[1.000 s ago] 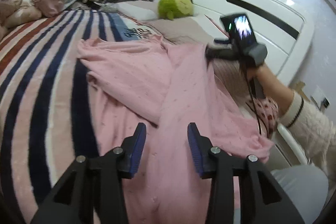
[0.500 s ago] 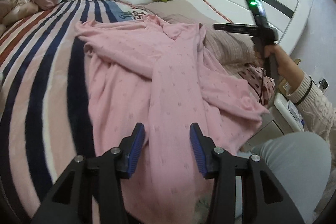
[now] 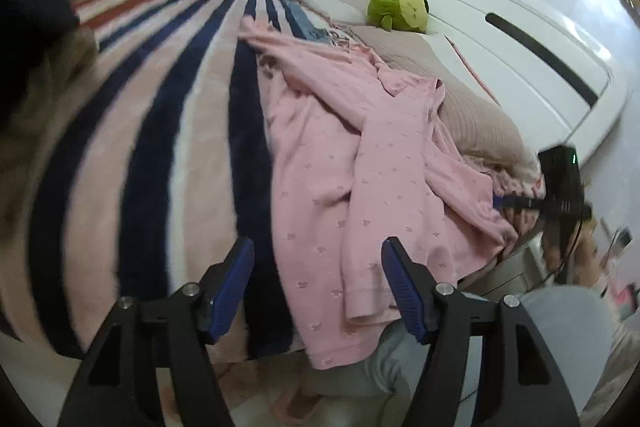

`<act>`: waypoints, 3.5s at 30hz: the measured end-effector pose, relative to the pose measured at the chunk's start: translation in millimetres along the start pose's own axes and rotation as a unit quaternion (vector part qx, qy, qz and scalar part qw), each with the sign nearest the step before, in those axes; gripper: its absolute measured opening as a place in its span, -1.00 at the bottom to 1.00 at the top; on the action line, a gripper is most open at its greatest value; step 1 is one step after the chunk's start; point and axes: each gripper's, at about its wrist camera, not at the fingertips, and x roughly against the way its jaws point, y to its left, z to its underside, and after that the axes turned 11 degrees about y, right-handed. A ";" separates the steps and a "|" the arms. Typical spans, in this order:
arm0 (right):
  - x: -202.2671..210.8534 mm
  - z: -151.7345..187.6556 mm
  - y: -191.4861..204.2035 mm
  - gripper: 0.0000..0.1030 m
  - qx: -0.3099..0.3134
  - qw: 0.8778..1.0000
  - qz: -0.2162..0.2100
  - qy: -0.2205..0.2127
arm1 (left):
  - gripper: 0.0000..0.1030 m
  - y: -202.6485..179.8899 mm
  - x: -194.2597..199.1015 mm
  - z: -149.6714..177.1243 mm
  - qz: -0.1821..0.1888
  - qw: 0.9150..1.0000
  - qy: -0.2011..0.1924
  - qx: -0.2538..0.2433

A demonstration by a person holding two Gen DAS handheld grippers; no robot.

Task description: Fold small clothes

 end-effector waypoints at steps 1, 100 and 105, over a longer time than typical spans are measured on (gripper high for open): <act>-3.0 3.0 2.0 0.43 0.003 1.000 -0.012 -0.003 | 0.19 -1.1 -7.1 0.0 0.014 1.000 0.006 0.004; -33.5 -135.2 7.4 0.44 0.008 0.994 0.104 0.019 | 0.47 28.3 -56.5 -150.2 -0.031 0.998 0.045 -0.034; -54.6 -107.8 13.2 -0.80 0.009 0.989 0.146 0.004 | -0.75 5.0 -60.1 -119.9 -0.051 0.997 0.029 -0.052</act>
